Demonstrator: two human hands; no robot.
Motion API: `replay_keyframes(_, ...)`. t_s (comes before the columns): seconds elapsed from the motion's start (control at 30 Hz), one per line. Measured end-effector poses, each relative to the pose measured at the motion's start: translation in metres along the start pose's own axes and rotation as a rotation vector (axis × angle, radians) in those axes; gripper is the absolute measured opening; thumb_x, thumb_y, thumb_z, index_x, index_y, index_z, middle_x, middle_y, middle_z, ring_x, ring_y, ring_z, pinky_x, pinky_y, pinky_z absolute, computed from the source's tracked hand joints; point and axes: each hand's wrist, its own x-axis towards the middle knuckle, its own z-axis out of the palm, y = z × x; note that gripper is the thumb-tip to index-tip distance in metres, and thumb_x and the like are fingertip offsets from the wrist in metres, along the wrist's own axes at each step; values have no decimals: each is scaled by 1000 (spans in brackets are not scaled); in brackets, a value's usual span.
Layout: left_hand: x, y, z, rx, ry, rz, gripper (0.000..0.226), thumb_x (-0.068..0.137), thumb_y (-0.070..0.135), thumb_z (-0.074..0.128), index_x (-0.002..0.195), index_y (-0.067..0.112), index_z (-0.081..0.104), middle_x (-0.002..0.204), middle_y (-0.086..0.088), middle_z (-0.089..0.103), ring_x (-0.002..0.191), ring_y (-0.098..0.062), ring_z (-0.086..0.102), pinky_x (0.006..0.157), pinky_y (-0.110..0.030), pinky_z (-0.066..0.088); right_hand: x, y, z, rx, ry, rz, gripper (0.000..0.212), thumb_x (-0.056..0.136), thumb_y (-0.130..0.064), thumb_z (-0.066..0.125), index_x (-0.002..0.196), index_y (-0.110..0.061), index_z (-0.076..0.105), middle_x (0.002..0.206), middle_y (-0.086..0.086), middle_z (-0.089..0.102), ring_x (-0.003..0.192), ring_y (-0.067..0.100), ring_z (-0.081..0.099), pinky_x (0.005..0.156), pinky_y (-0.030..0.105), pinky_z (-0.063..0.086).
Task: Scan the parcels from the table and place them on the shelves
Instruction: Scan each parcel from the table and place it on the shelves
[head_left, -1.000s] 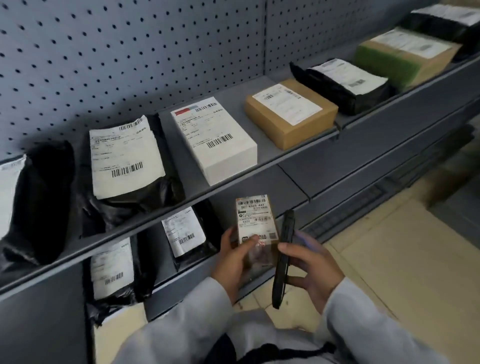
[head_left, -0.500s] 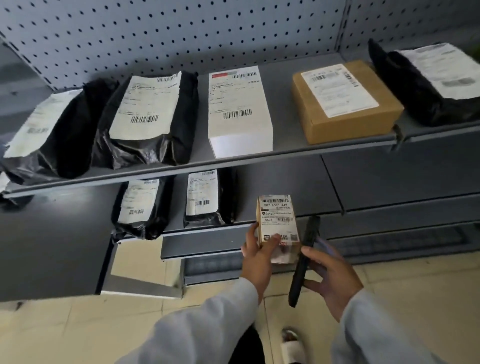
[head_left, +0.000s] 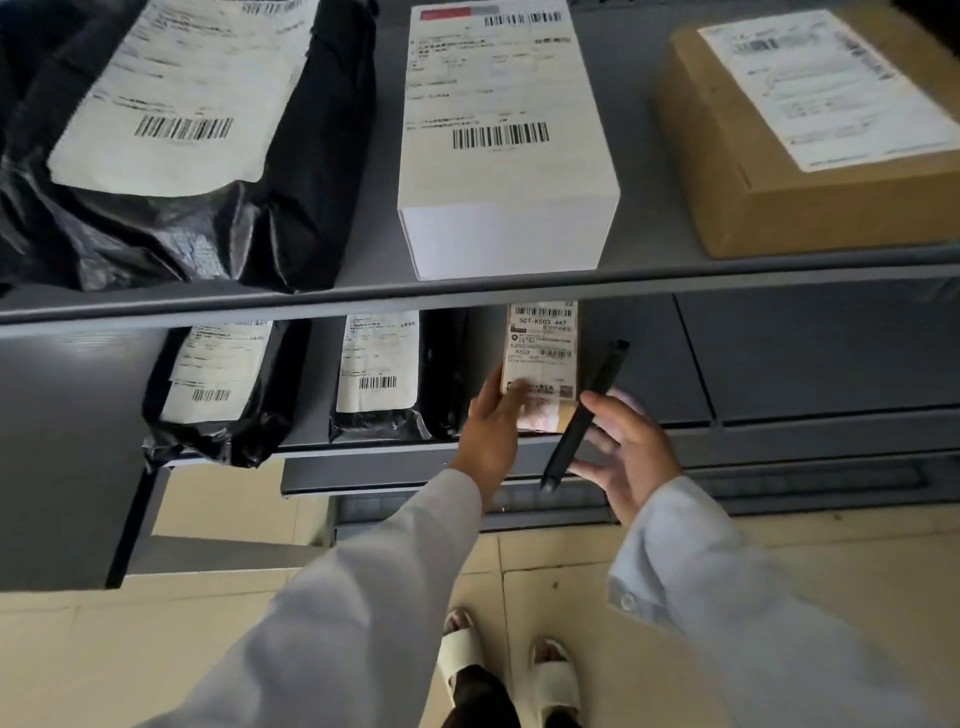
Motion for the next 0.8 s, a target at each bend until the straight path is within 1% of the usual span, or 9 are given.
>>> replay_keyframes(0.07, 5, 2, -5, -47, -32, -30, 35, 96, 43, 48, 130, 38, 57, 122, 8, 68, 118, -15, 60, 107, -40, 38, 7, -3, 2, -12, -6, -4, 30, 86, -25, 71, 115, -26, 63, 116, 6, 73, 113, 25, 66, 97, 58, 49)
replay_keyframes(0.17, 8, 4, -12, -103, -31, -78, 36, 95, 39, 54, 131, 34, 53, 120, 6, 68, 116, -16, 62, 111, -46, 38, 13, -9, 5, -32, -14, -3, 24, 87, -26, 70, 111, -24, 64, 115, 7, 73, 114, 28, 65, 95, 57, 51)
replay_keyframes(0.3, 8, 3, -12, -72, -39, -115, 36, 92, 44, 60, 125, 35, 49, 132, 0, 59, 116, -17, 60, 107, -39, 40, 14, -11, 1, -9, -13, 24, 7, 91, -23, 64, 99, -22, 63, 114, 10, 71, 114, 29, 64, 98, 60, 49)
replay_keyframes(0.37, 6, 0, -10, -62, -16, -121, 40, 85, 50, 64, 120, 37, 50, 134, -2, 52, 118, -20, 58, 109, -43, 40, 14, -10, -3, 1, -16, 36, 3, 92, -22, 64, 94, -22, 62, 111, 9, 72, 115, 30, 64, 99, 63, 47)
replay_keyframes(0.47, 3, -6, -7, -68, 2, -132, 44, 76, 54, 65, 113, 35, 50, 133, -3, 50, 121, -23, 55, 111, -50, 38, 15, -9, -8, 11, -25, 49, 3, 91, -22, 65, 92, -21, 62, 109, 9, 72, 111, 28, 65, 101, 64, 46)
replay_keyframes(0.57, 2, -7, -7, -84, 15, -130, 41, 82, 47, 64, 117, 31, 50, 128, 3, 49, 121, -23, 54, 111, -50, 38, 17, -10, -12, 21, -29, 64, 12, 89, -25, 67, 98, -18, 61, 122, 15, 69, 119, 32, 63, 100, 64, 47)
replay_keyframes(0.63, 1, -5, -6, -105, 27, -125, 40, 89, 38, 64, 124, 23, 50, 122, 9, 49, 120, -23, 54, 111, -50, 38, 18, -12, -12, 10, -48, 65, 14, 88, -24, 68, 99, -19, 62, 114, 12, 72, 117, 32, 64, 100, 64, 47)
replay_keyframes(0.73, -7, 5, -4, -118, 65, -137, 45, 85, 41, 65, 124, 28, 45, 128, -3, 55, 118, -24, 56, 110, -50, 39, 17, -15, -13, -25, -60, 45, 13, 89, -21, 68, 102, -22, 64, 106, 6, 72, 109, 28, 66, 99, 63, 48)
replay_keyframes(0.8, -17, 14, -5, -120, 93, -147, 50, 86, 43, 64, 129, 31, 41, 133, -6, 52, 119, -26, 54, 110, -49, 39, 12, -19, -15, -30, -44, 35, 16, 88, -20, 68, 104, -23, 64, 103, 5, 71, 107, 28, 66, 98, 62, 49)
